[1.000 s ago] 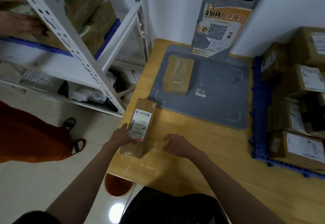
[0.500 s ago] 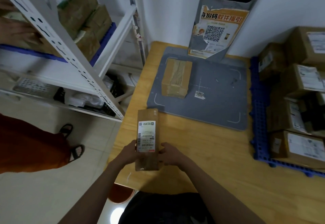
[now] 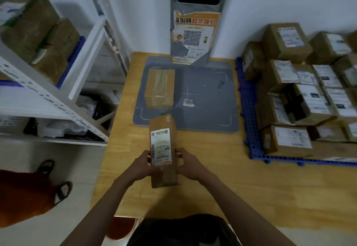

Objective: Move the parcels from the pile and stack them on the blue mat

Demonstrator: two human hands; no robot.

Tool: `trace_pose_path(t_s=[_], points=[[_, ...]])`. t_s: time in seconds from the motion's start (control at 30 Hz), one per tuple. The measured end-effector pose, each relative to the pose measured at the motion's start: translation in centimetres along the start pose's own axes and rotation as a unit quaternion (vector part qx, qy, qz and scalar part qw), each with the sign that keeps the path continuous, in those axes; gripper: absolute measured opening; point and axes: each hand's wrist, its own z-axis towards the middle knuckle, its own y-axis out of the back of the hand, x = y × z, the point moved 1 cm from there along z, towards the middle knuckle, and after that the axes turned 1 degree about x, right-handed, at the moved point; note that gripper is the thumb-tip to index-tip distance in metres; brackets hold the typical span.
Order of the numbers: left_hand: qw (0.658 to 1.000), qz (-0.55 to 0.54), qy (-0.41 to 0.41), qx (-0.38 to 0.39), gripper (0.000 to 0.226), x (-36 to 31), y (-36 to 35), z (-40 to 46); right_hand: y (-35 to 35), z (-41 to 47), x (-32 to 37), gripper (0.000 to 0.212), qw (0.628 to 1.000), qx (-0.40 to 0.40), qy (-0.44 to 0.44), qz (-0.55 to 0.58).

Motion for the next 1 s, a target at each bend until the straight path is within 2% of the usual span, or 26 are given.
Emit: trace_pose_path(t_s=[0.5, 1.0], points=[[0.997, 0.059, -0.050, 0.008, 0.081, -8.6, -9.6, 0.3, 7.7, -5.7, -9.3, 0.072, 0.996, -0.075, 0.034, 0.036], [0.989, 0.110, -0.093, 0.014, 0.082, -16.0, -17.9, 0.1, 14.5, -10.2, -16.6, 0.076, 0.992, -0.119, 0.040, -0.002]])
